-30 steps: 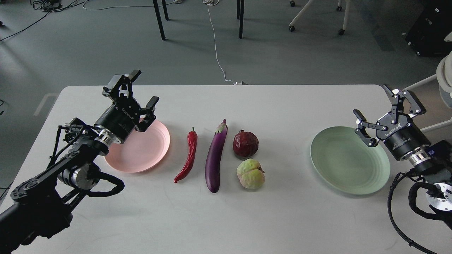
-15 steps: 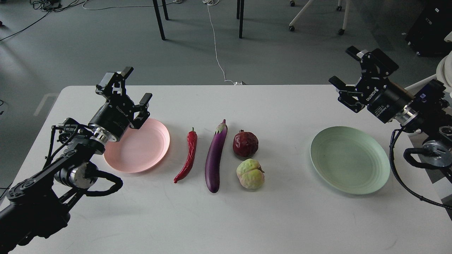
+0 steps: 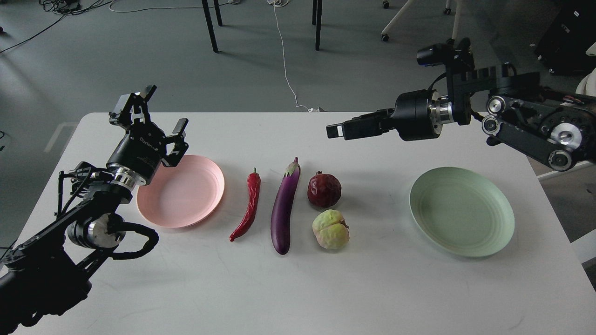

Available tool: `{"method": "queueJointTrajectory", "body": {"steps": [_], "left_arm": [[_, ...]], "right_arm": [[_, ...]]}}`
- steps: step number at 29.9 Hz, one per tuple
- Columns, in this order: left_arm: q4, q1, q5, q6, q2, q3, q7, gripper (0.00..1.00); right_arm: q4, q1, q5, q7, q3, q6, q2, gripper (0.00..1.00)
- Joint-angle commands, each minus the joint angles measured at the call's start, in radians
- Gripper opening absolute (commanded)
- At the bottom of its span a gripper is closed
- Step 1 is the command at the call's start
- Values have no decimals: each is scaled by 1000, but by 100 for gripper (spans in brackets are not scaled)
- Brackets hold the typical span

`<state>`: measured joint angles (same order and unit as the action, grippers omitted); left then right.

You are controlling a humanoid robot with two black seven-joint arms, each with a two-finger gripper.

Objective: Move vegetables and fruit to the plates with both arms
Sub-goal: 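Raise the right gripper and move it over the red onion, then lower the right gripper onto the red onion and grasp it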

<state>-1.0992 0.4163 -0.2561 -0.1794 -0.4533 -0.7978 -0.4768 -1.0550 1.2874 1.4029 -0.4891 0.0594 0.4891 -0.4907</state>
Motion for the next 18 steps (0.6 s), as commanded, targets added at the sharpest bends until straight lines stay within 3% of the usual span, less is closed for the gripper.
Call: {"method": "queueJointTrajectory", "body": {"steps": [1, 5, 18], "left_arm": [[-1, 1, 0, 0, -8, 0, -3, 99], [-1, -1, 0, -3, -12, 0, -9, 99], [-4, -1, 11, -6, -41, -1, -9, 99]], "right_arm": [[16, 24, 151, 0, -72, 0, 73, 99], [70, 24, 249, 0, -111, 0, 148, 99], [266, 26, 251, 0, -210, 0, 346, 99]]}}
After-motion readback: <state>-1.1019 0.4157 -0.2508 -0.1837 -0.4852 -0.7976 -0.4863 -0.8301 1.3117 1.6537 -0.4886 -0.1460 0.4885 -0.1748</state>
